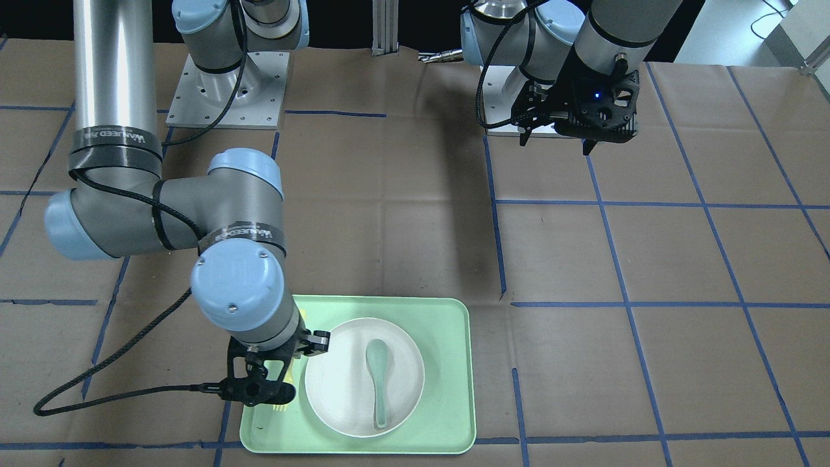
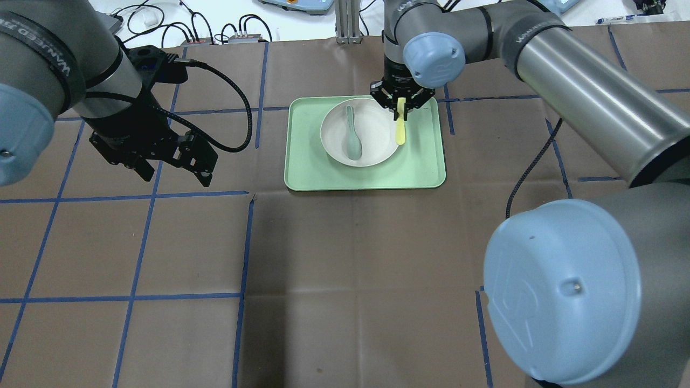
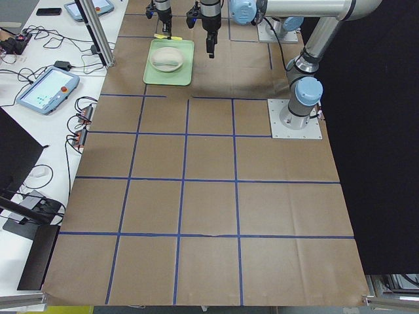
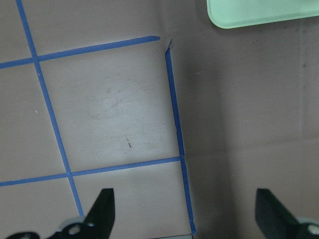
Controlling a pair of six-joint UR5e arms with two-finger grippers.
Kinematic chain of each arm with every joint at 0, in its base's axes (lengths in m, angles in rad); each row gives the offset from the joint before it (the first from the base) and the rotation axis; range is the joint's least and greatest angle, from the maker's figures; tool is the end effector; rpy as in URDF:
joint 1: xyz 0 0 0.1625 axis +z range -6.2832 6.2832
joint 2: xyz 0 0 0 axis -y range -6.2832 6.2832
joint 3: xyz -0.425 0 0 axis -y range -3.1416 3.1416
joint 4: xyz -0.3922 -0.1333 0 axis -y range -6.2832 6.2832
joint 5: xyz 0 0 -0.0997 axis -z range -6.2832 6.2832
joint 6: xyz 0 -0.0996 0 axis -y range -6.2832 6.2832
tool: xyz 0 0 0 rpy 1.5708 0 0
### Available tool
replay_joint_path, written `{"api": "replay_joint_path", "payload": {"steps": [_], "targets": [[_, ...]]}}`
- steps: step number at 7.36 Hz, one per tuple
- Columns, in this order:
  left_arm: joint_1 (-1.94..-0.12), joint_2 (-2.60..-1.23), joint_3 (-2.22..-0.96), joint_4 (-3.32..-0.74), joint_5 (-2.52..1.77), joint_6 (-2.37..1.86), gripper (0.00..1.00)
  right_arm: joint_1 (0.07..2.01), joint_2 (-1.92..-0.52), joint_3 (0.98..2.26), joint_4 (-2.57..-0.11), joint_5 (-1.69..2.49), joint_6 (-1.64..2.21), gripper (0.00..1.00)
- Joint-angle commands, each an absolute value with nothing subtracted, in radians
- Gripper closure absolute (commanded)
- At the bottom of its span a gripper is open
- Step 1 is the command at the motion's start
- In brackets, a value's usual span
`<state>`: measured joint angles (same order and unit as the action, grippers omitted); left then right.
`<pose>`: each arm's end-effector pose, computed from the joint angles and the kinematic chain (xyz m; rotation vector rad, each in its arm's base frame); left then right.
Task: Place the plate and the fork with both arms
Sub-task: 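Lift the yellow fork and lower it onto the tray beside the plate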
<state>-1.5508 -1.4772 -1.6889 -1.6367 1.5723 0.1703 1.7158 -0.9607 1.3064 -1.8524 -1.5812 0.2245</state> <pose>-0.1243 -0.4452 0.4678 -0.2352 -3.1225 -0.1412 0.2328 -0.6791 0.2722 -0.1234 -3.1157 -0.0953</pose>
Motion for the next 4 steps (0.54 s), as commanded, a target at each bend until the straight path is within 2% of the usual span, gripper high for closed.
{"api": "replay_joint_path", "payload": {"steps": [1, 4], "targets": [[-1.551, -1.479, -1.689, -1.637, 1.572, 0.170, 0.00, 1.649, -0.973, 1.419, -1.990, -1.577, 0.134, 0.96], [-1.551, -1.480, -1.687, -1.637, 1.572, 0.169, 0.00, 1.658, -0.897, 1.428, -2.062, -1.574, 0.146, 0.96]]}}
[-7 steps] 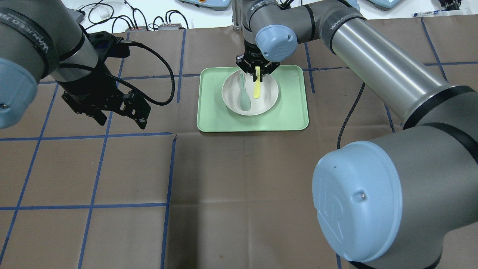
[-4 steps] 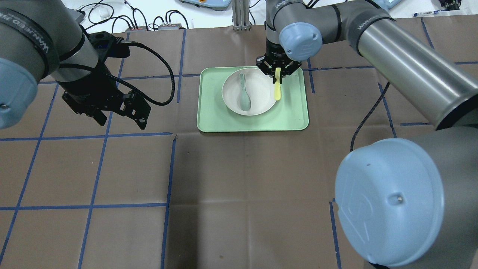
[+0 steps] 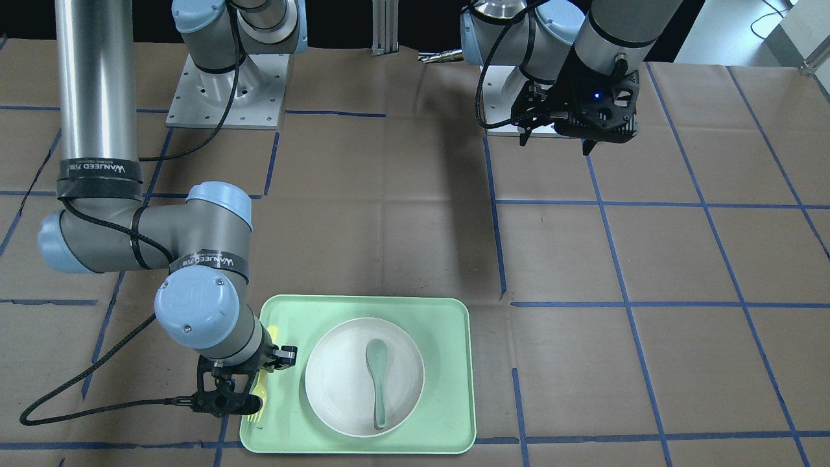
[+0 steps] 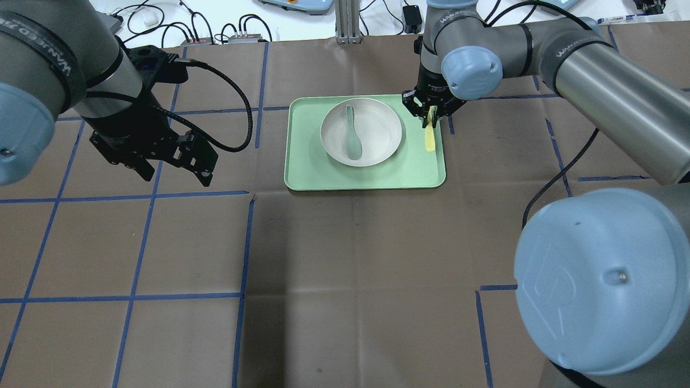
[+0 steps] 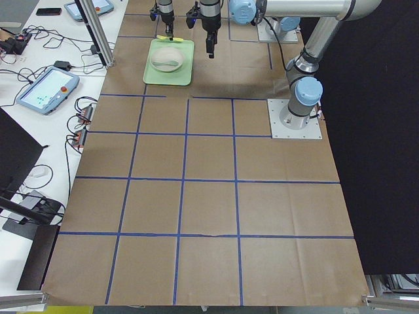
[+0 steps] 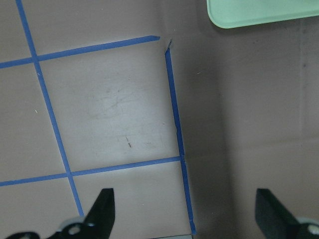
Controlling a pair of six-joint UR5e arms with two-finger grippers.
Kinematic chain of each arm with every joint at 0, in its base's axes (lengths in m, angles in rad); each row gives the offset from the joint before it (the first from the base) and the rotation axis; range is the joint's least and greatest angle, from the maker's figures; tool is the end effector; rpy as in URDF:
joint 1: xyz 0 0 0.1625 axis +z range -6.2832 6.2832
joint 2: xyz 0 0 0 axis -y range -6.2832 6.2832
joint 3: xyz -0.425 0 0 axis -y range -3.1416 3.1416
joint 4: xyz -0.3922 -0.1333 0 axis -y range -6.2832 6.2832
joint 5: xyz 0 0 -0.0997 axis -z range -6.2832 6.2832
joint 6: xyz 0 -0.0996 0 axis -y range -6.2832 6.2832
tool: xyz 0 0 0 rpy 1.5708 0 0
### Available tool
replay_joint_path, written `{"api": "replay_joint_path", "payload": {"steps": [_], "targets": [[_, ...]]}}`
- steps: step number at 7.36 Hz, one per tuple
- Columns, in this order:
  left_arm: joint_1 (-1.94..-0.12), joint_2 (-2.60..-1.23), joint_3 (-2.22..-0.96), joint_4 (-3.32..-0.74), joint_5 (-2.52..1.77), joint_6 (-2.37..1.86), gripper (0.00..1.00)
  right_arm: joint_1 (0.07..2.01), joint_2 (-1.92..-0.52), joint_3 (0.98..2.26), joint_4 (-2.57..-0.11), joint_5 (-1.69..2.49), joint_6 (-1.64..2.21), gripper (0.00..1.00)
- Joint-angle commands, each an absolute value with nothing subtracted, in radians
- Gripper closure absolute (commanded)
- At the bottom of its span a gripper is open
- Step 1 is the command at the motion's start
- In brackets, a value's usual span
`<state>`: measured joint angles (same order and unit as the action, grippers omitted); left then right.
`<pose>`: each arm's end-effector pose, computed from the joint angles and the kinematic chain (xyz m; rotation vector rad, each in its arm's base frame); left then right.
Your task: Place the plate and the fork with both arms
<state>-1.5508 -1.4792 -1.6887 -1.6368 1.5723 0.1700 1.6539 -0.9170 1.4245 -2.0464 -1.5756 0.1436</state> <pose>-0.1243 -0.4459 0.4670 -0.2347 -3.1222 -0.1442 0.1903 -0.6843 0.2065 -0.0946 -3.1314 -0.0488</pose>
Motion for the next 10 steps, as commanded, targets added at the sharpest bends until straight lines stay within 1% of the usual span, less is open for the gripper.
{"api": "replay_joint_path", "payload": {"steps": [1, 2, 3, 4, 5, 7, 8, 9, 10], "targets": [[-1.551, -1.480, -1.687, -1.635, 1.571, 0.169, 0.00, 1.661, -0.894, 1.433, -2.062, -1.572, 0.146, 0.96], [-1.551, -1.480, -1.689, -1.637, 1.571, 0.169, 0.00, 1.661, -0.884, 1.430, -2.062, -1.572, 0.144, 0.95], [-1.551, -1.480, -1.687, -1.637, 1.571, 0.169, 0.00, 1.660, -0.884, 1.425, -2.062, -1.572, 0.144, 0.80], [-1.551, -1.480, -1.687, -1.637, 1.571, 0.170, 0.00, 1.660, -0.885, 1.425, -2.063, -1.574, 0.140, 0.17], [-1.551, -1.480, -1.687, -1.635, 1.571, 0.169, 0.00, 1.658, -0.893, 1.424, -2.063, -1.571, 0.140, 0.00], [-1.551, -1.480, -1.689, -1.637, 1.571, 0.169, 0.00, 1.651, -0.949, 1.422, -2.048, -1.574, 0.121, 0.00], [-1.551, -1.480, -1.689, -1.637, 1.571, 0.170, 0.00, 1.643, -1.006, 1.439, -2.036, -1.577, 0.065, 0.00], [-1.551, -1.480, -1.689, -1.637, 1.571, 0.170, 0.00, 1.637, -1.073, 1.462, -1.967, -1.580, 0.039, 0.00], [-1.551, -1.479, -1.689, -1.637, 1.572, 0.170, 0.00, 1.626, -1.160, 1.501, -1.923, -1.583, 0.026, 0.00]]}}
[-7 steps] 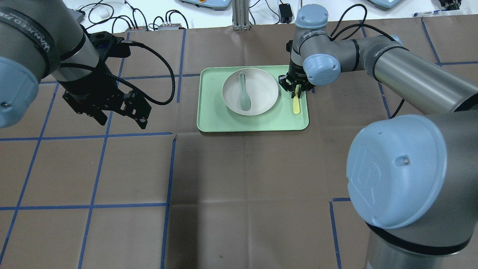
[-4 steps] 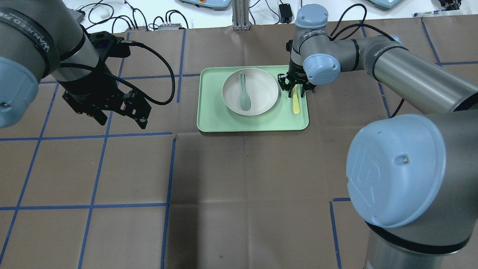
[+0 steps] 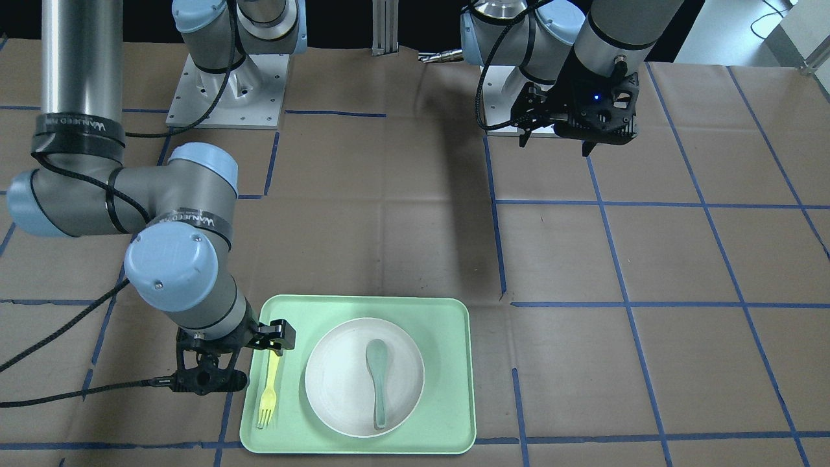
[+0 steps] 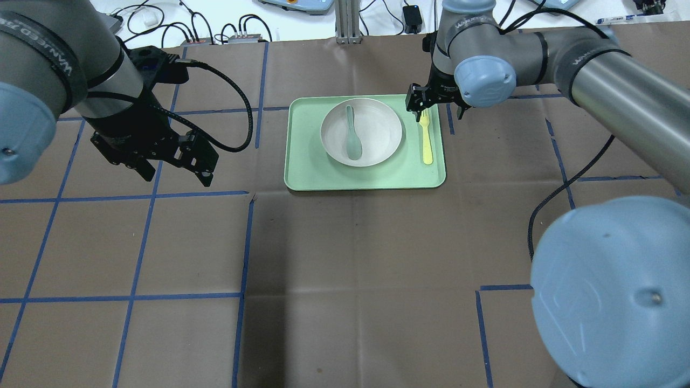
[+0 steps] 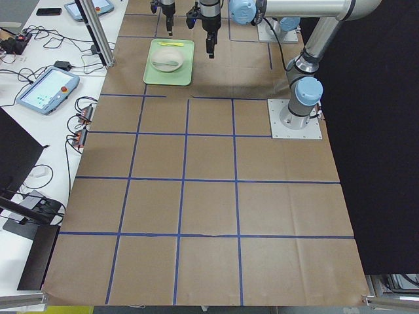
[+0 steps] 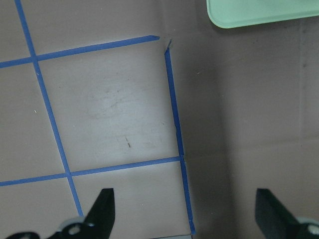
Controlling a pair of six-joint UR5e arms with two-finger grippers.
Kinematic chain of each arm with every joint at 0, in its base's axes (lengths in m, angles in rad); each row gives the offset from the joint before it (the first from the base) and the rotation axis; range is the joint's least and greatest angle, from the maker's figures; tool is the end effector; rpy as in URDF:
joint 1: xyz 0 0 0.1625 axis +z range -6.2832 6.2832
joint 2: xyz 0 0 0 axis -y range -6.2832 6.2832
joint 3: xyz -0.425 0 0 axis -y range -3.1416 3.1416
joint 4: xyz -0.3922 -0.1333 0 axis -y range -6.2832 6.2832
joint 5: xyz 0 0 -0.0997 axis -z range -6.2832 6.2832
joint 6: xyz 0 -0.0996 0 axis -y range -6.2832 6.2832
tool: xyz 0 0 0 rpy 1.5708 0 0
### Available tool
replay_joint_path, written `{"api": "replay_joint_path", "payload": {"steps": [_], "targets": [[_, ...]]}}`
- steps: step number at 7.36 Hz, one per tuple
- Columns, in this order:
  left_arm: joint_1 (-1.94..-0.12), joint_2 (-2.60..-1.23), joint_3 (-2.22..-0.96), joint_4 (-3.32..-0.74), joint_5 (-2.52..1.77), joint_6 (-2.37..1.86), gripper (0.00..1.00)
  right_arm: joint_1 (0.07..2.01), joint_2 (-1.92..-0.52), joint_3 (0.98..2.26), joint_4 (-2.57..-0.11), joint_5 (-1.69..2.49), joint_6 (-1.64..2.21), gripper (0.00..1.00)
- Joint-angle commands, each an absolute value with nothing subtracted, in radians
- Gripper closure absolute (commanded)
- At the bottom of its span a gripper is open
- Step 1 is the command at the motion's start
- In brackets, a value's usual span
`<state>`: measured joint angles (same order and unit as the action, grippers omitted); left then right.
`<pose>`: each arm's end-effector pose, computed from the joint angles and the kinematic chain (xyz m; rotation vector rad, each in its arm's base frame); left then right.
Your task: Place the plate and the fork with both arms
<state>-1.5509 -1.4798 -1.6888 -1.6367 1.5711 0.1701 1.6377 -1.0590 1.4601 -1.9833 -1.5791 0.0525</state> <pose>-0.1244 -0.4460 0.4667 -0.2348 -3.1209 -0.1449 0.1770 -0.6597 0.2815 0.0225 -3.1338 0.0186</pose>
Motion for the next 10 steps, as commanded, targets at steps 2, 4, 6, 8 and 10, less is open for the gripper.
{"api": "replay_joint_path", "payload": {"steps": [2, 4, 6, 8, 10], "targets": [[-1.551, -1.476, -1.689, -1.637, 1.572, 0.170, 0.00, 1.556, -1.332, 1.598, -1.831, -1.582, -0.043, 0.00], [-1.551, -1.474, -1.689, -1.637, 1.571, 0.170, 0.00, 1.563, -1.478, 1.603, -1.633, -1.577, -0.022, 0.00], [-1.551, -1.474, -1.689, -1.637, 1.571, 0.170, 0.00, 1.566, -1.538, 1.606, -1.595, -1.577, -0.011, 0.00], [-1.551, -1.474, -1.689, -1.637, 1.571, 0.170, 0.00, 1.566, -1.522, 1.579, -1.597, -1.572, -0.008, 0.00], [-1.551, -1.474, -1.689, -1.637, 1.571, 0.170, 0.00, 1.566, -1.502, 1.555, -1.577, -1.575, 0.008, 0.00]]}}
